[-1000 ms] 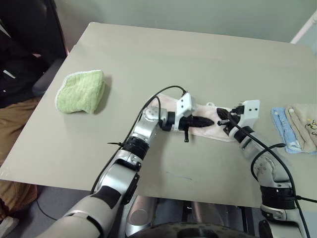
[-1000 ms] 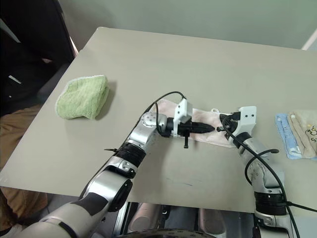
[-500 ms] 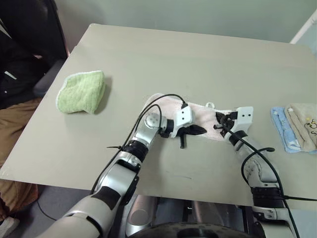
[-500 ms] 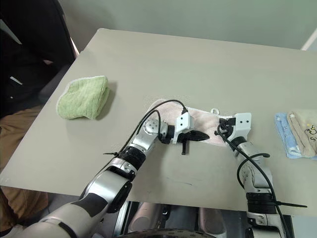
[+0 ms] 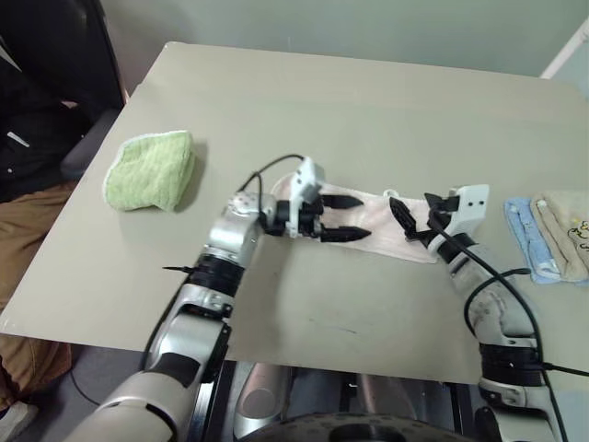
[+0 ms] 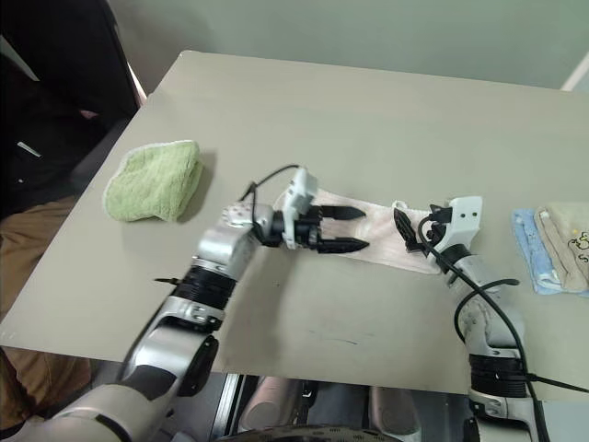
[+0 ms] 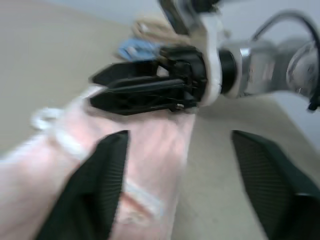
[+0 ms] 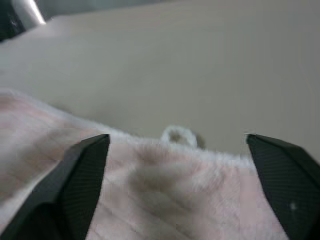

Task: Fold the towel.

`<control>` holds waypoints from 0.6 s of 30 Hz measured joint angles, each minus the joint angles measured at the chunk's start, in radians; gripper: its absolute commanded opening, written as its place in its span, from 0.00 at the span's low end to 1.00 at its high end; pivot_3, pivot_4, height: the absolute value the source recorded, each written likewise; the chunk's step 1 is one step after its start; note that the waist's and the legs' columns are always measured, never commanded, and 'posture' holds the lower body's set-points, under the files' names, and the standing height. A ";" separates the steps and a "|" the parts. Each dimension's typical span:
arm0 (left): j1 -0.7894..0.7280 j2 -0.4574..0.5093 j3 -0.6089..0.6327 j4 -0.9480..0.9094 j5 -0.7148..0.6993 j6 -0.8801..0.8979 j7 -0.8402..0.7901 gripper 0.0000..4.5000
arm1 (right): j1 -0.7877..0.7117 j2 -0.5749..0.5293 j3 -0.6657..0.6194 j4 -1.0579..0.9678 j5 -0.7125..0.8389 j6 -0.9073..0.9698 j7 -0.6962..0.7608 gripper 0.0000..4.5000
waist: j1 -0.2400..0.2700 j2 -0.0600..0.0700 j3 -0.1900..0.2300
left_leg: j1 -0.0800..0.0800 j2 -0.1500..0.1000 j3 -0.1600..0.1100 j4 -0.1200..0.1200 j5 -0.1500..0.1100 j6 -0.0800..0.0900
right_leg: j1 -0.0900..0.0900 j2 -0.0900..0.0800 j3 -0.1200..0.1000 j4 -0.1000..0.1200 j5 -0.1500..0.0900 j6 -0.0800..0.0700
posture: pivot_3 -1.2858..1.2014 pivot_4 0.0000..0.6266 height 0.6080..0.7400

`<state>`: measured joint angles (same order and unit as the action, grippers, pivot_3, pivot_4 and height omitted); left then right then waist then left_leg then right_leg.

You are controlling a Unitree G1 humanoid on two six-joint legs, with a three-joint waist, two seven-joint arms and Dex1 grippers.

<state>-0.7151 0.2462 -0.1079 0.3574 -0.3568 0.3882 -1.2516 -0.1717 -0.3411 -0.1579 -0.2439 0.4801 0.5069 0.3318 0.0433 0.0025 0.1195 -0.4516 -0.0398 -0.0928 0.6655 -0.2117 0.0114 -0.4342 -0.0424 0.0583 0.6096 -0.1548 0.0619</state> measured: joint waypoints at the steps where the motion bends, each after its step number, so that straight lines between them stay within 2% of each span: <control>1: 0.000 0.019 0.023 -0.033 -0.022 0.042 0.016 0.99 | -0.007 -0.012 -0.003 -0.022 0.021 0.020 0.008 1.00 | -0.001 0.000 0.000 | 0.001 0.000 0.000 0.000 0.000 0.000 | 0.000 0.000 0.000 0.000 0.000 0.000 | 0.52 0.24 1.00; 7: 0.006 0.149 0.173 -0.115 -0.118 0.299 0.175 0.99 | -0.044 -0.116 -0.015 -0.165 0.176 0.162 0.111 1.00 | -0.005 0.000 0.000 | 0.001 0.000 0.000 -0.002 0.007 0.003 | 0.000 0.001 0.000 0.000 -0.002 -0.004 | 0.52 0.24 1.00; 11: 0.019 0.222 0.301 -0.125 -0.190 0.559 0.343 0.99 | -0.086 -0.136 -0.014 -0.177 0.235 0.259 0.112 1.00 | -0.008 0.000 0.000 | 0.001 0.000 0.000 -0.003 0.011 -0.003 | 0.000 0.001 0.000 0.000 -0.003 -0.004 | 0.52 0.24 1.00; 15: 0.115 0.287 0.338 -0.187 -0.226 0.748 0.434 0.99 | -0.114 -0.148 -0.012 -0.178 0.282 0.342 0.112 1.00 | -0.010 0.000 0.000 | 0.001 0.000 -0.001 -0.003 0.011 -0.004 | -0.002 0.001 0.000 0.000 -0.005 -0.006 | 0.52 0.24 1.00; 18: 0.129 0.289 0.414 -0.195 -0.292 0.946 0.492 0.99 | -0.128 -0.144 -0.006 -0.178 0.307 0.386 0.108 1.00 | -0.007 -0.001 0.001 | -0.001 0.000 -0.001 -0.004 0.011 -0.006 | -0.003 0.002 -0.001 0.001 -0.006 -0.007 | 0.52 0.24 1.00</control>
<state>-0.5856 0.5356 0.3060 0.1627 -0.6492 1.3346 -0.7594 -0.2997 -0.4856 -0.1643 -0.4223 0.7867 0.8933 0.4402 0.0360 0.0011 0.1206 -0.4526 -0.0393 -0.0941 0.6618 -0.2004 0.0059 -0.4374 -0.0408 0.0574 0.6111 -0.1606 0.0550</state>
